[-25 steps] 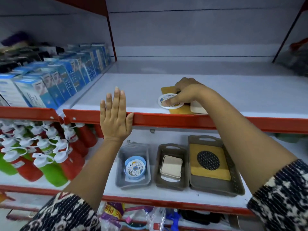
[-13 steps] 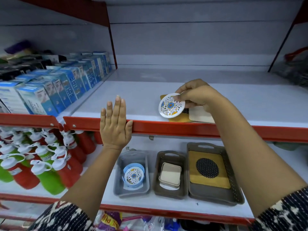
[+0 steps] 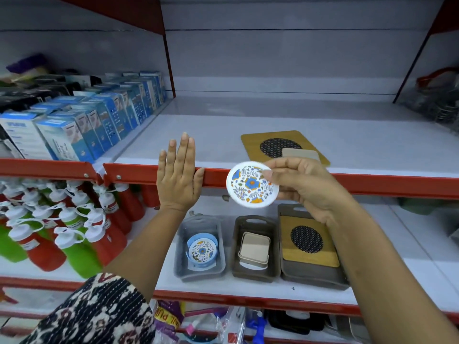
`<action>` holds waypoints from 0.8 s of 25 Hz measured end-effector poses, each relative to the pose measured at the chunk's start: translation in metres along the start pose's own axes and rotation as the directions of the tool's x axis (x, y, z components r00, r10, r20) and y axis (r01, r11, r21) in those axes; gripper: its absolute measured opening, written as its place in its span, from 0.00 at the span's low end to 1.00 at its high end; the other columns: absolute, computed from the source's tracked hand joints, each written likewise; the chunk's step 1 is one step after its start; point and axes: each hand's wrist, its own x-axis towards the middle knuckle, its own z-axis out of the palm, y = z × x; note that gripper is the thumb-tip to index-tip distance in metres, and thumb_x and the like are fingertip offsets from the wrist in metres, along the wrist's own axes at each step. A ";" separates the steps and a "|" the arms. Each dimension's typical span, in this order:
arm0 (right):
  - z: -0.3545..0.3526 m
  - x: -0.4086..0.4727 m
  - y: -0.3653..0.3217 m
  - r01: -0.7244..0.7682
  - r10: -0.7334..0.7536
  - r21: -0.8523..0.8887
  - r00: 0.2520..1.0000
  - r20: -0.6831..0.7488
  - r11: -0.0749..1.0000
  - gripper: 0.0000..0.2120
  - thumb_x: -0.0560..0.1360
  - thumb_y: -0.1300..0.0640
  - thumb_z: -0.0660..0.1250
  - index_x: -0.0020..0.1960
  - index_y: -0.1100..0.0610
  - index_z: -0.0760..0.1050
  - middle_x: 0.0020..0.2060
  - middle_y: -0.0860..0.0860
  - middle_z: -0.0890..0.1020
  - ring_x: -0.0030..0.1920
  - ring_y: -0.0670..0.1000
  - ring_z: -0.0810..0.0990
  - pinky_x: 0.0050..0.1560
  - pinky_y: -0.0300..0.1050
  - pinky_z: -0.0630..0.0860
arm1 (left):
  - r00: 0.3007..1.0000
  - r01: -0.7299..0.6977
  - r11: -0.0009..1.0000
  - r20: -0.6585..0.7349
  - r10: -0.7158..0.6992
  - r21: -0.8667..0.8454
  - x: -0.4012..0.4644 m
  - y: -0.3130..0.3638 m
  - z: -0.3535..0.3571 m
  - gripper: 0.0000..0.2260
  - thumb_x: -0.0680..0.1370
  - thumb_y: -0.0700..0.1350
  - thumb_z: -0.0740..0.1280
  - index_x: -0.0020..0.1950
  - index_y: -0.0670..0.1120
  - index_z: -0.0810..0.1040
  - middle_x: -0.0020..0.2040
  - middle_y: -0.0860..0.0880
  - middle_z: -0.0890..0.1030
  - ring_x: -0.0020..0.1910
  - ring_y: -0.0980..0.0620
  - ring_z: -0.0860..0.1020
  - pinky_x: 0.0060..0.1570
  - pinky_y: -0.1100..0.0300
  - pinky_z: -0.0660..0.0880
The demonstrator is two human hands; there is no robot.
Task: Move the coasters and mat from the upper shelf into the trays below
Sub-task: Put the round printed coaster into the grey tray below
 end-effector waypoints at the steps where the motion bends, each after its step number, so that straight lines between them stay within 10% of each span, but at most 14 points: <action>1: 0.005 -0.002 0.011 -0.019 0.019 0.014 1.000 0.004 1.000 0.08 0.71 0.63 0.71 0.50 0.59 0.80 0.38 0.52 0.87 0.34 0.45 0.84 0.29 0.36 0.77 | 1.000 -0.002 1.000 -0.001 0.002 0.001 0.000 0.000 0.000 0.26 0.82 0.54 0.43 0.78 0.47 0.43 0.78 0.55 0.40 0.77 0.53 0.42 0.76 0.55 0.43; 12: 0.075 0.045 0.172 -0.506 0.530 0.260 0.848 -0.028 0.823 0.04 0.74 0.65 0.68 0.44 0.57 0.76 0.24 0.47 0.83 0.23 0.41 0.80 0.25 0.34 0.77 | 1.000 0.013 0.999 -0.001 -0.013 -0.034 -0.001 0.001 0.004 0.26 0.81 0.53 0.42 0.78 0.48 0.40 0.78 0.56 0.38 0.77 0.55 0.41 0.76 0.56 0.44; 20: 0.128 0.079 0.226 -0.585 0.672 0.394 0.730 -0.125 0.708 0.07 0.74 0.73 0.63 0.46 0.62 0.72 0.39 0.59 0.77 0.37 0.54 0.77 0.25 0.38 0.78 | 1.000 -0.002 1.000 -0.022 0.002 -0.009 -0.001 0.001 0.009 0.26 0.81 0.54 0.41 0.78 0.48 0.42 0.78 0.55 0.40 0.77 0.54 0.43 0.76 0.57 0.45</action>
